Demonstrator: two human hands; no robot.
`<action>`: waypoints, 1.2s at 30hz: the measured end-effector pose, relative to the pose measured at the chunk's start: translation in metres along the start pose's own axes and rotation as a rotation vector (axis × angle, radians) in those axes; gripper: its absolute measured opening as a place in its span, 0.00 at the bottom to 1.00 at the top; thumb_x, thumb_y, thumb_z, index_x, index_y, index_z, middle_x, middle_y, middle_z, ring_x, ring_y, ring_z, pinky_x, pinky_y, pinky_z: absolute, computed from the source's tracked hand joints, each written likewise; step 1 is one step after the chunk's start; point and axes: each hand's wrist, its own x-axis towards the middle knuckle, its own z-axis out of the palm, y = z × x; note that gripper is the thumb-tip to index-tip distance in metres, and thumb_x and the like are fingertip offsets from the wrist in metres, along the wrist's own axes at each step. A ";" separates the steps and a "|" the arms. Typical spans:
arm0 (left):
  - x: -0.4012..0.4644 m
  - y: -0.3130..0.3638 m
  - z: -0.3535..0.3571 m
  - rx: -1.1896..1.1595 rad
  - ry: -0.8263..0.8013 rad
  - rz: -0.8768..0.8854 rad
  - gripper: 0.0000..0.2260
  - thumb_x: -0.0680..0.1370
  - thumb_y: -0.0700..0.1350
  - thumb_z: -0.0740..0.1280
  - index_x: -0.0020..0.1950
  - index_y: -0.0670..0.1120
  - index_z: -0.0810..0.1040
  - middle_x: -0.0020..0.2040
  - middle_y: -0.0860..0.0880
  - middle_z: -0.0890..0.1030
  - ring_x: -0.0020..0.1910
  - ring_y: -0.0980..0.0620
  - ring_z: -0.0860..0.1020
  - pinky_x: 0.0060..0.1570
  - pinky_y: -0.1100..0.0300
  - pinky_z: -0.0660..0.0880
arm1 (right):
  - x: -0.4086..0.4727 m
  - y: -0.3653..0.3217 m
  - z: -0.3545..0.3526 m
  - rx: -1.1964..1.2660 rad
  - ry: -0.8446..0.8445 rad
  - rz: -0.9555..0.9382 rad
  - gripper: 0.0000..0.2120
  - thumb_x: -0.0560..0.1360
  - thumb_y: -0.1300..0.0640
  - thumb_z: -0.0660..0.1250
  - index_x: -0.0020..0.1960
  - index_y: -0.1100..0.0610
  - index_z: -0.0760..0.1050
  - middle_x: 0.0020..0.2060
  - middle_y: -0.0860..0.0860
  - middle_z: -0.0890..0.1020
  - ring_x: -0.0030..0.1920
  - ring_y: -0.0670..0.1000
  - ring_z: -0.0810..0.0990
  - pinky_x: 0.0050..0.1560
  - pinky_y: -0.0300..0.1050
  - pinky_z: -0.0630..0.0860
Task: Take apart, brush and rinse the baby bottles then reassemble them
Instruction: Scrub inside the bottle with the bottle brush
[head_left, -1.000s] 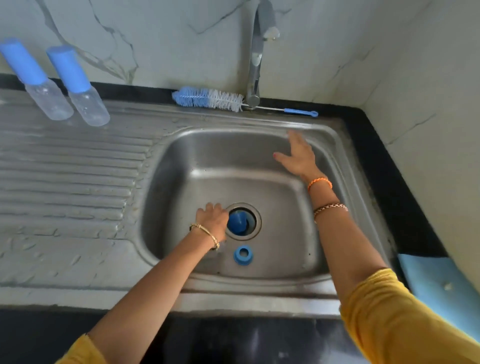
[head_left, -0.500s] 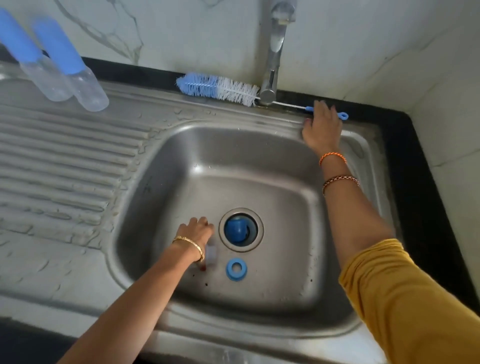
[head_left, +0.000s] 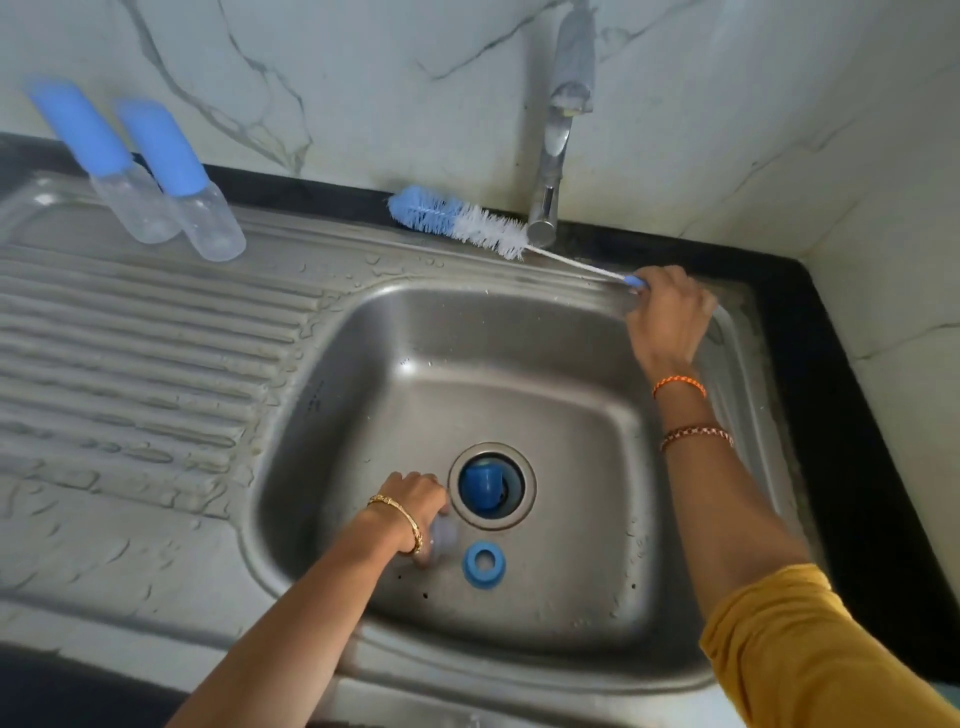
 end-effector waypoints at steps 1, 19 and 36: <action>0.001 0.001 0.001 -0.112 0.016 -0.003 0.27 0.68 0.49 0.74 0.65 0.50 0.71 0.61 0.48 0.72 0.58 0.47 0.73 0.56 0.58 0.70 | -0.009 0.001 -0.004 0.021 0.005 0.002 0.16 0.74 0.67 0.59 0.58 0.57 0.77 0.54 0.57 0.78 0.55 0.59 0.75 0.56 0.48 0.62; -0.043 -0.022 -0.082 -2.345 0.554 -0.039 0.05 0.77 0.45 0.65 0.42 0.47 0.74 0.42 0.48 0.75 0.41 0.48 0.75 0.36 0.55 0.78 | -0.139 -0.013 -0.070 0.395 0.121 0.211 0.21 0.72 0.44 0.52 0.44 0.56 0.79 0.44 0.49 0.80 0.41 0.50 0.75 0.49 0.43 0.59; -0.056 -0.104 -0.146 -2.258 0.592 0.031 0.06 0.75 0.47 0.69 0.46 0.48 0.72 0.39 0.51 0.79 0.35 0.55 0.78 0.32 0.64 0.77 | -0.169 0.011 -0.097 0.281 0.376 0.251 0.16 0.69 0.44 0.62 0.41 0.54 0.81 0.41 0.51 0.83 0.38 0.48 0.74 0.44 0.40 0.50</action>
